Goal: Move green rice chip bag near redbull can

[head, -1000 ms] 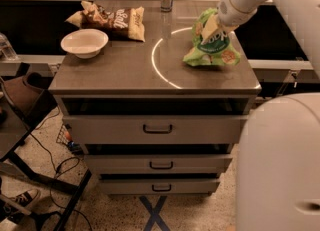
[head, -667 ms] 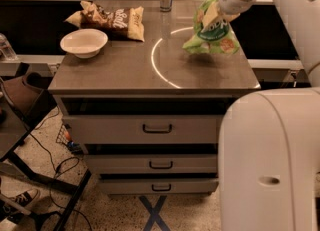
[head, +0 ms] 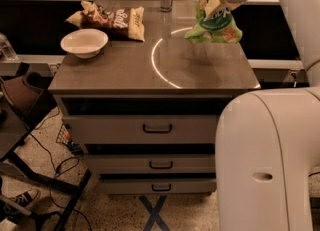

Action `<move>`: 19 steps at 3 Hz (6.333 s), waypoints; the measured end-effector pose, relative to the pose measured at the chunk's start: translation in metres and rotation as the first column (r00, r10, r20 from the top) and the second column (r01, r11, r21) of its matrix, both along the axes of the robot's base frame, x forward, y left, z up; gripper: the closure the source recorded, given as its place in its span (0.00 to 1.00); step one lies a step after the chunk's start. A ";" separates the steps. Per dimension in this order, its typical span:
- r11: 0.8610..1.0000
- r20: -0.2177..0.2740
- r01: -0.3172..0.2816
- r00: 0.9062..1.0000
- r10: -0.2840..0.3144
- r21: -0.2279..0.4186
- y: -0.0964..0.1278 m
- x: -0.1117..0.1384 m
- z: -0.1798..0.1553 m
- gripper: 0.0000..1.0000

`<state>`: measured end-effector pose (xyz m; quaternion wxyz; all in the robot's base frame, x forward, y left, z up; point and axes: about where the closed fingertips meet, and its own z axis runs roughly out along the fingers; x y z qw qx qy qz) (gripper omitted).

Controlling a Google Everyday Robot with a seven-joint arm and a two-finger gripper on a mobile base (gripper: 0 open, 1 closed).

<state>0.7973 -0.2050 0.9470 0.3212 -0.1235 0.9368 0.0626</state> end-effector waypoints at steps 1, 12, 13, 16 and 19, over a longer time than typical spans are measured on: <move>0.999 -0.001 0.037 0.999 -0.037 0.008 0.005 0.008 -0.003 1.00; 0.836 0.265 0.399 0.819 -0.510 0.376 0.060 0.177 -0.021 1.00; 0.849 0.319 0.410 0.799 -0.510 0.333 0.055 0.189 -0.033 0.98; 0.850 0.306 0.412 0.805 -0.509 0.330 0.056 0.190 -0.042 0.30; 0.880 0.303 0.360 0.840 -0.450 0.310 0.079 0.188 -0.040 0.00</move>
Offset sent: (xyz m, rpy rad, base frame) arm 0.0695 0.0208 -0.0039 0.1048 -0.0940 -0.3123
